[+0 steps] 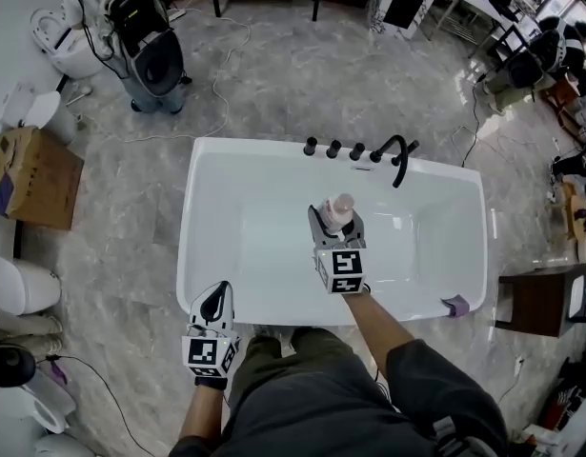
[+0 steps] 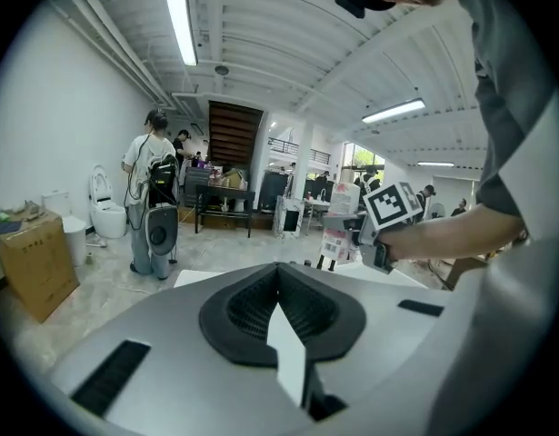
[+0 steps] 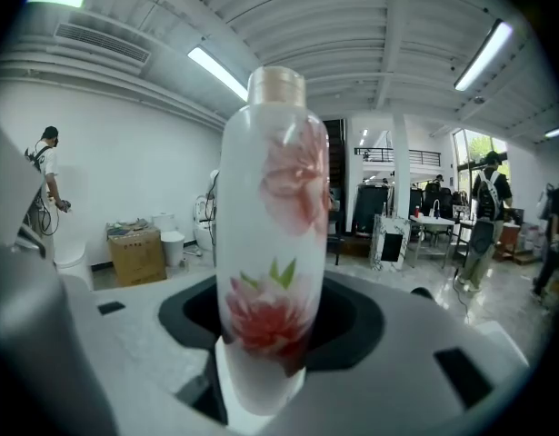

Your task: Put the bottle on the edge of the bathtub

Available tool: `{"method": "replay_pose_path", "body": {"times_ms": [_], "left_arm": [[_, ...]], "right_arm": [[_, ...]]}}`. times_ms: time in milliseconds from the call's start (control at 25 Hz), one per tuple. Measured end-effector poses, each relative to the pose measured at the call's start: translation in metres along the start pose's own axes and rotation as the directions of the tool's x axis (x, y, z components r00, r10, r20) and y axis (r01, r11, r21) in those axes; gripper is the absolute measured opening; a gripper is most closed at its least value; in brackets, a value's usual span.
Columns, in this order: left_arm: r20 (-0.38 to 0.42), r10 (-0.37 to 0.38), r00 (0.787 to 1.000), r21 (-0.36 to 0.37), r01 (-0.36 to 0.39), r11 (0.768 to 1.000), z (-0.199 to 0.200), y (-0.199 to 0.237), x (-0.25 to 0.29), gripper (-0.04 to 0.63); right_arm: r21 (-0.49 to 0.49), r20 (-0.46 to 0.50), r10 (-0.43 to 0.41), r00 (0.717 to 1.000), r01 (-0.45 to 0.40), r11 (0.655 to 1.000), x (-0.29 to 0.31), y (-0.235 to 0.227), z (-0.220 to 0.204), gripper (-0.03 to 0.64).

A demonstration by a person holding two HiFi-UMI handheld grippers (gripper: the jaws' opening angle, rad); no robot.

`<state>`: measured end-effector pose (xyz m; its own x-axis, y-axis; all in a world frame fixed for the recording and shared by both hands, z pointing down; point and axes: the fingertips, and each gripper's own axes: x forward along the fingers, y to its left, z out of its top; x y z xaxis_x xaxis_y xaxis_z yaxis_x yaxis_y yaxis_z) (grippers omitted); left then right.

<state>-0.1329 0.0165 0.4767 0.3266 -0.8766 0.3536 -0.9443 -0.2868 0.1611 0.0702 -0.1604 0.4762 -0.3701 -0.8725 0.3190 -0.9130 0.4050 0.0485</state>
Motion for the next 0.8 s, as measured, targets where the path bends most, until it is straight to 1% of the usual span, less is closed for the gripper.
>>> {"method": "replay_pose_path", "body": {"times_ms": [480, 800], "left_arm": [[-0.087, -0.004, 0.996, -0.024, 0.002, 1.000, -0.046, 0.010, 0.032, -0.002], [-0.142, 0.014, 0.990, -0.055, -0.022, 0.998, -0.075, 0.015, 0.045, -0.002]], "right_arm": [[0.001, 0.017, -0.020, 1.000, 0.020, 1.000, 0.111, -0.028, -0.028, 0.222], [-0.011, 0.024, -0.023, 0.999, 0.023, 1.000, 0.174, -0.046, -0.048, 0.222]]}}
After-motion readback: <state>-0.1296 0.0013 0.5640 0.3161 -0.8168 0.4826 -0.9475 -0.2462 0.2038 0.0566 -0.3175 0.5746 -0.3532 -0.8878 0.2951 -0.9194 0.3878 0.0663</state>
